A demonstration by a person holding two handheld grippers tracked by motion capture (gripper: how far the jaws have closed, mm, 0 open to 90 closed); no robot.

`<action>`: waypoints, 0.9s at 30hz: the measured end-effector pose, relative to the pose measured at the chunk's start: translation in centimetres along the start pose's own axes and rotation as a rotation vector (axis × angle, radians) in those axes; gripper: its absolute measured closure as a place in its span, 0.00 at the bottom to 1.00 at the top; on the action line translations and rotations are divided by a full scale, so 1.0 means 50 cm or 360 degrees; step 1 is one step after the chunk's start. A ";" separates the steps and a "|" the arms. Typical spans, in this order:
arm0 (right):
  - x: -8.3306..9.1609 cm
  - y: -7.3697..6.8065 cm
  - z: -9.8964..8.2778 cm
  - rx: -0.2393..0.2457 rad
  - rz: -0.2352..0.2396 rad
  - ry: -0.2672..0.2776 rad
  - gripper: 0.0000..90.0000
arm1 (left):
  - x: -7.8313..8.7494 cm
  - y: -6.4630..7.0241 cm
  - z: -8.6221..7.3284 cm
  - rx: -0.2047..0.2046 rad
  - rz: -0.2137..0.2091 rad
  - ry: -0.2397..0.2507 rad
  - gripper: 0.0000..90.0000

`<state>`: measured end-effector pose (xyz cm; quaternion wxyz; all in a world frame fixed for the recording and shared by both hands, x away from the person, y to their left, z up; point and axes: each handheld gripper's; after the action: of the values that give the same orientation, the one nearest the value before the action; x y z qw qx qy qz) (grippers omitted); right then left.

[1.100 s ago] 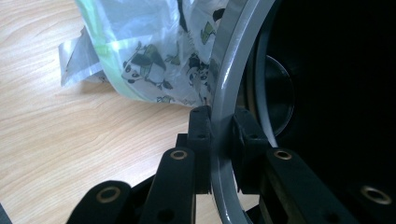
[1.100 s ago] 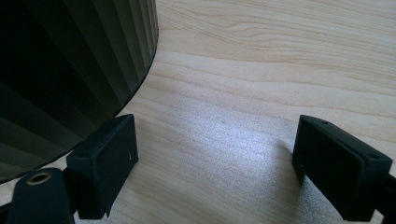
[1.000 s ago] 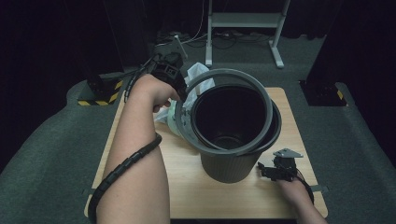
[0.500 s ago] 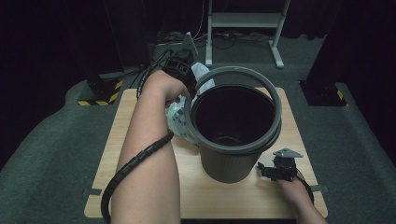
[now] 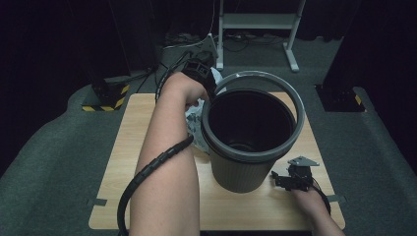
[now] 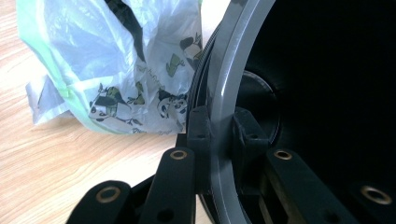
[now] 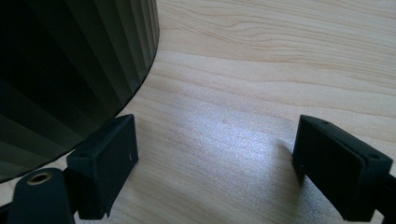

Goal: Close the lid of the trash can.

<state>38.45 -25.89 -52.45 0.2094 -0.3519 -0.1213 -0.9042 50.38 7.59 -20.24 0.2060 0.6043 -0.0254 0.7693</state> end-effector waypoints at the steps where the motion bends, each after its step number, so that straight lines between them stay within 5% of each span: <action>1: 0.000 0.000 0.000 0.0000 0.0000 0.0000 0.15 | -0.001 0.001 0.001 0.0002 0.0006 -0.0003 0.88; 27: 0.000 0.000 0.000 -0.0001 0.0002 0.0002 0.15 | -0.014 0.001 -0.013 0.0015 0.0082 -0.0054 0.88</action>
<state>38.44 -25.91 -52.45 0.2101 -0.3515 -0.1207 -0.9043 49.89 7.54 -21.07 0.1828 0.6173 -0.0408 0.7641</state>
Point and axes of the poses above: each handheld gripper's, and its own axes: x roughly backward along the jaws, z roughly out of its top, y roughly to its right, and after that the axes turned 5 degrees about x, right-handed
